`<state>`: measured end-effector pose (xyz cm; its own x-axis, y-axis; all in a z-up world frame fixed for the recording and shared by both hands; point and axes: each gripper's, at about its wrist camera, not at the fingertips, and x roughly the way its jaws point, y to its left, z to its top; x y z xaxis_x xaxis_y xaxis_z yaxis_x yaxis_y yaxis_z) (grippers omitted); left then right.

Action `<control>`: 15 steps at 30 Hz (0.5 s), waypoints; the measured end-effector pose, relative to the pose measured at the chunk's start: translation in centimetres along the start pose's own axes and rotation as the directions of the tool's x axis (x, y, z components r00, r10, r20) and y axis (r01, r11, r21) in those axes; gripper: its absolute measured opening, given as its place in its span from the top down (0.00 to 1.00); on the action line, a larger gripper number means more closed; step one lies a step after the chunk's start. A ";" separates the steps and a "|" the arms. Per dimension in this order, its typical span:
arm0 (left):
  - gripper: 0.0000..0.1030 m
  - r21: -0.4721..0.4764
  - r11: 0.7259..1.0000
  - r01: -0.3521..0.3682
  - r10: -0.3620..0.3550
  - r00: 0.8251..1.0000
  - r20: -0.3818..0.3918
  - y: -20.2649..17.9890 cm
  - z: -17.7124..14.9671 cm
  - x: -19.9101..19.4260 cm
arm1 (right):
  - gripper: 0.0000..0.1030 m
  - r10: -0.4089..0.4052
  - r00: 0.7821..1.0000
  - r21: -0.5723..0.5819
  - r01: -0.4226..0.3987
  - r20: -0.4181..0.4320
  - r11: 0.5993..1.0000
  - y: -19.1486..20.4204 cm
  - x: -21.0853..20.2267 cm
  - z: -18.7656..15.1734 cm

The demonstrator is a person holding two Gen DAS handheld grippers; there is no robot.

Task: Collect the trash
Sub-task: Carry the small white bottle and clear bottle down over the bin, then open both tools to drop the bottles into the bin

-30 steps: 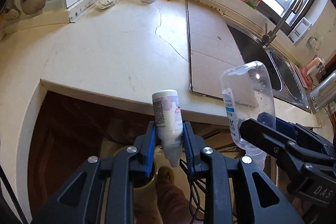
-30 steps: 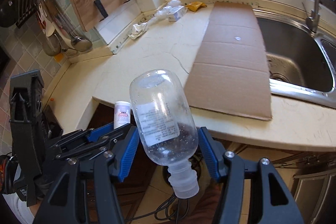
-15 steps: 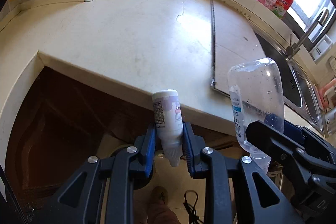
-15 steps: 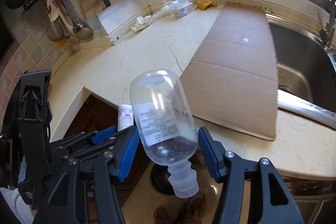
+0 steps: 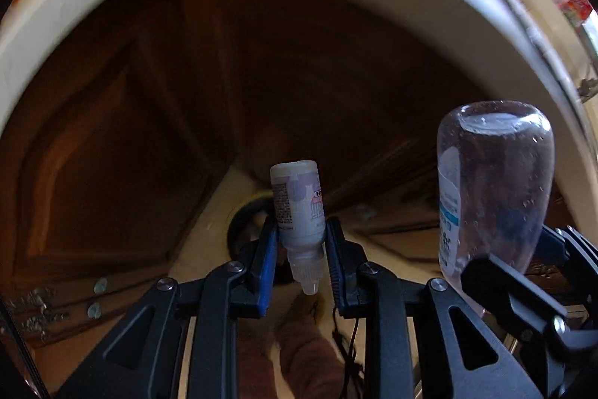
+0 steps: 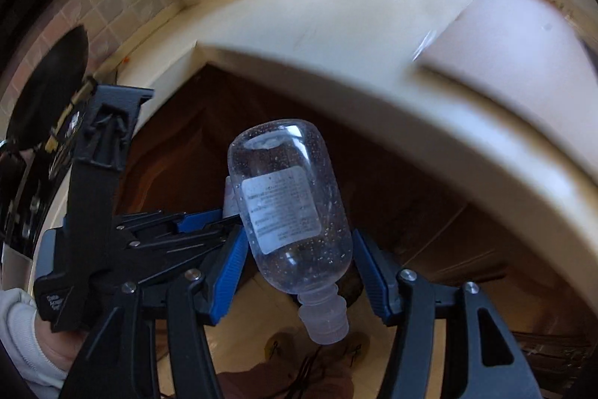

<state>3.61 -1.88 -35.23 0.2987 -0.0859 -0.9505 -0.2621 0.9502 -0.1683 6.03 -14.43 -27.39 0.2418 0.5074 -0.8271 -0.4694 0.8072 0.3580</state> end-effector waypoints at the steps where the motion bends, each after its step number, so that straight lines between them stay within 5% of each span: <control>1: 0.77 -0.013 1.000 -0.004 0.004 0.999 -0.035 0.9 -0.5 1.4 | 0.43 0.006 0.999 0.011 -0.006 -0.038 1.000 0.1 1.6 -0.5; 8: 0.77 0.005 1.000 -0.010 0.011 0.982 -0.191 4.7 -3.1 12.7 | 0.43 0.038 0.961 0.206 0.020 -0.273 0.978 -3.4 14.8 -4.8; 13: 0.76 0.095 0.994 0.053 -0.026 0.963 -0.268 5.4 -3.4 20.5 | 0.43 0.056 0.938 0.302 0.053 -0.341 0.952 -6.4 22.1 -6.8; 15: 0.68 0.125 0.991 0.056 -0.019 0.959 -0.283 6.0 -3.4 22.5 | 0.42 0.048 0.929 0.308 0.072 -0.367 0.948 -7.0 24.2 -7.6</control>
<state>5.63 0.89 -58.56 0.0315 -0.1850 -0.9822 -0.1285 0.9738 -0.1875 8.70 -10.11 -53.24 -0.1094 0.3999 -0.9100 -0.1658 0.8953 0.4134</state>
